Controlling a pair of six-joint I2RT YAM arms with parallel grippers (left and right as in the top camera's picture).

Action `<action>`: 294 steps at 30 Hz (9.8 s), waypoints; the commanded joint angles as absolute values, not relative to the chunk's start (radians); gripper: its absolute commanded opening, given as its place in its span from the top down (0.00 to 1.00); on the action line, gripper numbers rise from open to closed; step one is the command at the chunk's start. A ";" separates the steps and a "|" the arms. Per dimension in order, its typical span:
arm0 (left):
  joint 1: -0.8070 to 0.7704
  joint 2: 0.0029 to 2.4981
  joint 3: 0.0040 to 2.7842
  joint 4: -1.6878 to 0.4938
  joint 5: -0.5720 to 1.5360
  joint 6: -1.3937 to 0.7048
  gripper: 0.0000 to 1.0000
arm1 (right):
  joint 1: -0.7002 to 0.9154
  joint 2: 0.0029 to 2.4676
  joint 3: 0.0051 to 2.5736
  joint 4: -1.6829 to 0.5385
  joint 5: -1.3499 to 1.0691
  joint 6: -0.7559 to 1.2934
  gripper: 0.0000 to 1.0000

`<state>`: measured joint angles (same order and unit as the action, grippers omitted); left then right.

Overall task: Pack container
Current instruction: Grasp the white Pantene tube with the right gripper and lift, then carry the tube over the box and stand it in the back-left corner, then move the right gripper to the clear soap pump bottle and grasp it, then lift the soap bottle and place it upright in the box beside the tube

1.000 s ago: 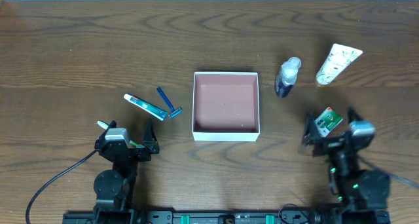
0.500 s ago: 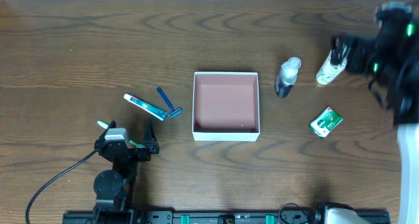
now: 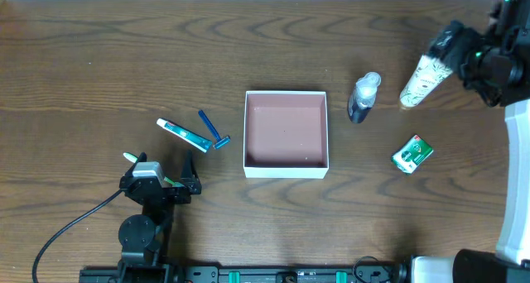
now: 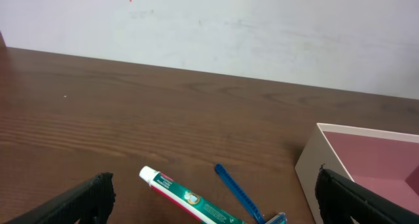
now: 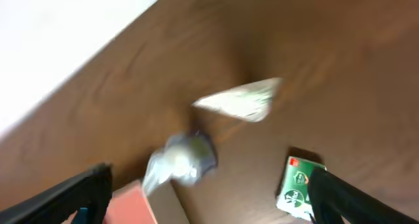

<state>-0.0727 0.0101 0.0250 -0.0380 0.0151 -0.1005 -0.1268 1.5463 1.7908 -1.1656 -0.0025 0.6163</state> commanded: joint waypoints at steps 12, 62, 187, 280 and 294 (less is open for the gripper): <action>-0.068 0.004 0.004 -0.074 -0.012 -0.087 0.02 | -0.138 1.755 1.802 -1.129 0.110 0.951 0.06; -0.068 0.004 0.004 -0.074 -0.012 -0.087 0.02 | -0.135 1.728 1.839 -1.141 0.079 0.427 0.99; -0.068 0.004 0.004 -0.074 -0.012 -0.087 0.02 | 0.195 1.860 1.662 -1.074 0.093 0.564 0.07; -0.068 0.004 0.004 -0.074 -0.012 -0.087 0.02 | 0.492 1.597 1.641 -1.019 -0.113 -0.333 0.97; -0.068 0.004 0.004 -0.074 -0.012 -0.087 0.02 | 0.513 1.728 1.641 -0.992 -0.203 -0.406 0.99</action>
<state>-0.0727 0.0101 0.0250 -0.0380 0.0151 -0.1005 0.4946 1.7172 1.6356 -1.0103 -0.1673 -0.3706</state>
